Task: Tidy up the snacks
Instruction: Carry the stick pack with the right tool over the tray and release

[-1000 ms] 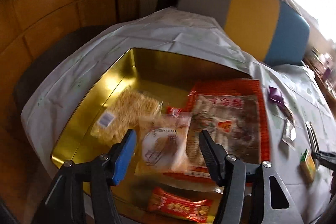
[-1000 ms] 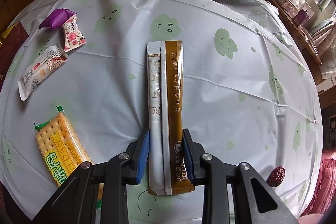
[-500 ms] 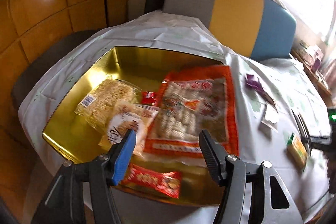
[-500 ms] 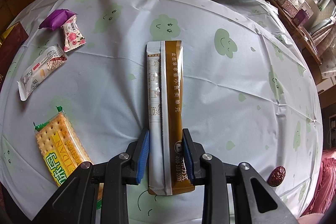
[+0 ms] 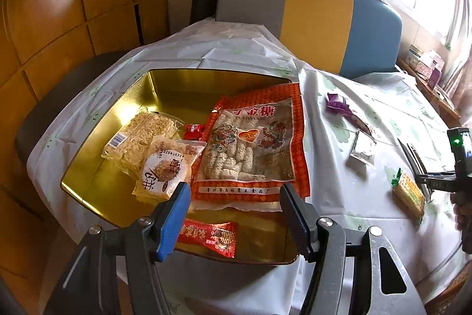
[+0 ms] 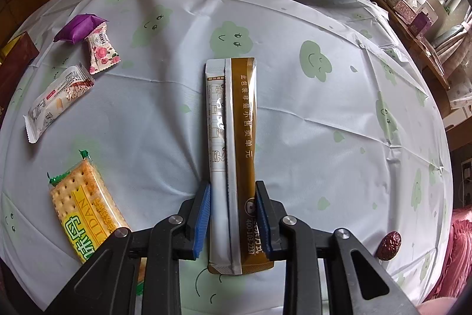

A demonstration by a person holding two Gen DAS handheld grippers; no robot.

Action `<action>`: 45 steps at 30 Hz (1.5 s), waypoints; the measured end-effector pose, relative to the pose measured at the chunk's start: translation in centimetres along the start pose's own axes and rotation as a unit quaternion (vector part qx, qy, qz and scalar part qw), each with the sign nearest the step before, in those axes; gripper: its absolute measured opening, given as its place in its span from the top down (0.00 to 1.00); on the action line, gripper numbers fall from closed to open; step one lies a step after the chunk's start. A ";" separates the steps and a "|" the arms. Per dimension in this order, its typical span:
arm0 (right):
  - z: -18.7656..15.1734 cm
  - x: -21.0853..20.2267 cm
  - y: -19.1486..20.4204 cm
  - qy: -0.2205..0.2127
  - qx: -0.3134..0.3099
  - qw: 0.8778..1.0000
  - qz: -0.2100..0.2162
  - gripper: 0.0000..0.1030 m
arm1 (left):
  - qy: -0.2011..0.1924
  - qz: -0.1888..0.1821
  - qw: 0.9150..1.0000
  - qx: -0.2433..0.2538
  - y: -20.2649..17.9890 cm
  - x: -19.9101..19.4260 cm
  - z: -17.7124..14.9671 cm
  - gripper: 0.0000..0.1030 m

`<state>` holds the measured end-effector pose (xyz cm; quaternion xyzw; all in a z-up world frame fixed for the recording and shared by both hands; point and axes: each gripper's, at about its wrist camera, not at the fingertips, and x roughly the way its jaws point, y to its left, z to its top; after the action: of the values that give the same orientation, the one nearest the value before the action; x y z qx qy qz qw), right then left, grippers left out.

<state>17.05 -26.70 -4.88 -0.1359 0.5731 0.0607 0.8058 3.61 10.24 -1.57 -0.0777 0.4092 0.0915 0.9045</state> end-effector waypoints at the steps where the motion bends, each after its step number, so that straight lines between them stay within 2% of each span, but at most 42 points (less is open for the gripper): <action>1: 0.0 0.0 0.0 0.001 0.000 1.000 0.000 0.73 | -0.001 0.000 1.000 0.001 0.0 0.0 0.0 0.38; 6: 0.6 0.0 -0.7 0.020 0.025 0.999 0.015 0.76 | -0.001 -0.002 1.000 -0.003 0.5 -0.3 -0.2 0.38; 9: 0.9 -0.3 -1.6 0.027 0.063 0.997 0.035 0.77 | -0.001 -0.001 1.000 -0.010 0.9 -0.2 -0.3 0.38; 16: 1.5 -3.6 -1.9 -0.016 0.094 0.993 0.068 0.77 | 0.002 -0.002 1.000 -0.022 1.6 0.0 -0.6 0.38; 20: 2.3 -5.7 -0.7 -0.038 0.094 0.990 0.096 0.77 | 0.001 0.001 1.000 -0.031 2.1 0.0 -0.7 0.38; 25: 2.9 -7.9 4.5 -0.057 0.067 0.985 0.150 0.77 | 0.000 0.007 0.999 -0.053 3.4 -0.1 -0.7 0.38; 30: 3.9 -9.4 10.3 -0.059 0.031 0.973 0.221 0.77 | -0.001 0.016 0.998 -0.067 4.5 -0.2 -0.8 0.38; 34: 4.9 -10.3 15.7 -0.048 0.011 0.957 0.284 0.77 | -0.003 0.019 0.997 -0.073 5.0 -0.2 -0.9 0.38; 38: 6.1 -10.3 20.1 -0.027 0.011 0.944 0.329 0.76 | -0.002 0.019 0.997 -0.079 5.4 -0.1 -0.9 0.38; 45: 7.6 -7.6 25.6 0.013 0.019 0.933 0.358 0.68 | 0.005 0.016 0.996 -0.087 6.2 0.5 -1.0 0.38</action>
<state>14.93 0.44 0.72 0.0931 0.5956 0.3325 0.7252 1.75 16.07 -2.99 -0.1501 0.4052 0.1412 0.8907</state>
